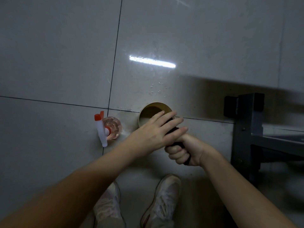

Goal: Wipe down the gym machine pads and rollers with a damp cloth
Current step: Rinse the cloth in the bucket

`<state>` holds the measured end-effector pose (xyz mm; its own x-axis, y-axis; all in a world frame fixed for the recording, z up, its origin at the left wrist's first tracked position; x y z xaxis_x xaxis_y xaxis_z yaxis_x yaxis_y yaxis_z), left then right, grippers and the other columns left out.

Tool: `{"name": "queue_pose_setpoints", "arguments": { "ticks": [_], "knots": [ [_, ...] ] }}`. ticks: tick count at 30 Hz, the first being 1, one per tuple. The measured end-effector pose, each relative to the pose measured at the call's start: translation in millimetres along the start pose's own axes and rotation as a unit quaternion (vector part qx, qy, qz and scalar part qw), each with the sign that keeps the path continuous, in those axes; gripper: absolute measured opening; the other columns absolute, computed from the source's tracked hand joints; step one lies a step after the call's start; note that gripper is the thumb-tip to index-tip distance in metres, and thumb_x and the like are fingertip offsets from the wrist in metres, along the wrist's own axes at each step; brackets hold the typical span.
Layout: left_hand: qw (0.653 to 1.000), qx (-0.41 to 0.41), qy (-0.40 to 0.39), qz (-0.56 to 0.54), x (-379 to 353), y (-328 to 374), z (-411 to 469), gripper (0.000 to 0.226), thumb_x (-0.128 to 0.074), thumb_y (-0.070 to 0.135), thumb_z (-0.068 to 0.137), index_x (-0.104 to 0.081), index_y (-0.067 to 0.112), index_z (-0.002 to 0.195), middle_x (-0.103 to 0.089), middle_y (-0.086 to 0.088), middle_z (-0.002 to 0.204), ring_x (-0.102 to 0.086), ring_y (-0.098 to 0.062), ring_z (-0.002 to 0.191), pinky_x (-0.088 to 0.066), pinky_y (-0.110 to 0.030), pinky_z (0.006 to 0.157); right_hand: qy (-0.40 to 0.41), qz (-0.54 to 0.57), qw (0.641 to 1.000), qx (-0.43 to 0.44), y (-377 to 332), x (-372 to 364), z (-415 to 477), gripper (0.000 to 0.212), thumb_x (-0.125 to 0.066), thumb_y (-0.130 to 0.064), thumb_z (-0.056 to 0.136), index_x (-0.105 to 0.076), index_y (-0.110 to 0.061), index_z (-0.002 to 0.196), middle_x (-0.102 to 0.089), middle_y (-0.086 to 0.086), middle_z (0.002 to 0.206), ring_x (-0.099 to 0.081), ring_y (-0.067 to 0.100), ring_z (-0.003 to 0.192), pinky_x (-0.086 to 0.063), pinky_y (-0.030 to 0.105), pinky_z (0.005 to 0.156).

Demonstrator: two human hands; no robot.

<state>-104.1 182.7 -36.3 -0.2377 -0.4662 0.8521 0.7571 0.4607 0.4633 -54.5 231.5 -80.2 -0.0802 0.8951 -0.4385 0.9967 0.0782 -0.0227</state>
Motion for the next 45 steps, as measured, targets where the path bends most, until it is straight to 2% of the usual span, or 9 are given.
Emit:
{"name": "queue_pose_setpoints", "arguments": {
  "ticks": [3,6,10,17,19,22,27,36,45],
  "knots": [
    [0.996,-0.073,0.058,-0.007,25.2,8.5,4.9,0.042,-0.051,0.009,0.097,-0.037,0.012,0.136,-0.050,-0.017,0.124,-0.049,-0.032,0.114,-0.048,-0.042,0.091,-0.128,-0.090,0.987,-0.032,-2.6,-25.0,-10.3,0.034,-0.055,-0.017,0.073,-0.048,-0.024,0.041,-0.034,-0.012,0.038,-0.027,-0.002,0.029,-0.018,0.007,0.030],
    [0.990,-0.131,0.054,0.002,44.6,12.6,12.8,0.045,-0.053,0.007,0.094,-0.036,0.010,0.136,-0.062,-0.015,0.098,-0.054,-0.025,0.086,-0.050,-0.033,0.066,-0.145,-0.144,0.978,-0.047,-7.2,-31.4,-20.2,0.033,-0.056,-0.012,0.073,-0.048,-0.023,0.044,-0.035,-0.013,0.039,-0.027,-0.002,0.030,-0.019,0.006,0.030],
    [0.985,-0.163,-0.001,0.055,52.9,9.1,20.6,0.043,-0.042,0.004,0.090,-0.037,0.009,0.133,-0.059,-0.011,0.081,-0.050,-0.019,0.059,-0.041,-0.027,0.043,-0.105,-0.142,0.984,-0.018,-16.2,-38.5,-25.2,0.016,-0.053,-0.006,0.081,-0.045,-0.016,0.071,-0.034,-0.009,0.045,-0.025,-0.002,0.034,-0.018,0.009,0.031],
    [0.982,-0.106,-0.110,0.113,43.4,-14.9,22.3,0.026,-0.055,0.005,0.078,-0.063,0.000,0.103,-0.053,-0.010,0.058,-0.041,-0.022,0.035,-0.033,-0.021,0.034,0.141,-0.312,0.933,0.112,-46.5,-32.5,-15.7,0.030,-0.060,-0.006,0.080,-0.044,-0.015,0.057,-0.038,-0.003,0.045,-0.029,0.009,0.038,-0.023,0.020,0.036],
    [0.971,-0.043,-0.213,0.099,32.8,-23.5,30.0,0.020,-0.065,0.005,0.081,-0.062,-0.002,0.099,-0.049,-0.011,0.063,-0.039,-0.025,0.045,-0.035,-0.026,0.041,0.230,-0.333,0.905,0.129,-54.6,-23.7,-11.1,0.030,-0.062,-0.009,0.079,-0.043,-0.015,0.057,-0.040,-0.001,0.048,-0.032,0.011,0.038,-0.024,0.017,0.035],
    [0.903,0.075,-0.403,0.128,6.2,-42.6,24.3,0.024,-0.039,0.007,0.098,-0.050,0.003,0.120,-0.052,-0.012,0.086,-0.045,-0.028,0.073,-0.038,-0.033,0.061,0.318,-0.371,0.859,0.150,-61.6,-11.4,-0.4,0.023,-0.067,-0.012,0.080,-0.049,-0.013,0.066,-0.047,-0.003,0.055,-0.042,0.009,0.047,-0.029,0.016,0.037],
    [0.896,0.145,-0.404,0.117,-15.7,-55.7,25.5,0.025,-0.045,0.005,0.096,-0.059,0.009,0.116,-0.065,-0.007,0.115,-0.062,-0.029,0.105,-0.039,-0.034,0.067,0.399,-0.464,0.776,0.152,-69.7,5.8,11.8,0.009,-0.060,-0.018,0.086,-0.055,-0.016,0.078,-0.048,-0.006,0.060,-0.049,0.011,0.058,-0.033,0.022,0.044],
    [0.873,0.339,-0.352,-0.010,-49.6,-90.1,0.7,0.014,-0.057,0.012,0.089,-0.063,0.017,0.101,-0.064,-0.001,0.100,-0.063,-0.025,0.097,-0.044,-0.031,0.069,0.428,-0.633,0.628,0.150,-94.0,9.9,26.1,0.008,-0.050,-0.020,0.091,-0.057,-0.016,0.092,-0.048,-0.002,0.072,-0.046,0.018,0.063,-0.035,0.026,0.054],
    [0.830,0.430,-0.333,-0.124,-69.7,-93.6,-14.0,0.012,-0.059,0.011,0.086,-0.061,0.015,0.097,-0.053,-0.001,0.086,-0.053,-0.023,0.082,-0.046,-0.032,0.074,0.395,-0.718,0.553,0.152,-95.3,9.2,33.9,0.009,-0.050,-0.020,0.091,-0.056,-0.015,0.097,-0.048,-0.001,0.074,-0.047,0.017,0.064,-0.038,0.028,0.056]
  ]
}}
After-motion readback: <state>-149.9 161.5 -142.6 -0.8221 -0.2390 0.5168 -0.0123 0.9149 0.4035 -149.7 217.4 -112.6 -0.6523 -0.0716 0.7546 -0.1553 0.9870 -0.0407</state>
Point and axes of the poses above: each hand's wrist, its own z-axis towards the middle knuckle, its own x-axis out of the back of the hand, y = z × x, the point moved 9 cm from there along z, towards the middle knuckle
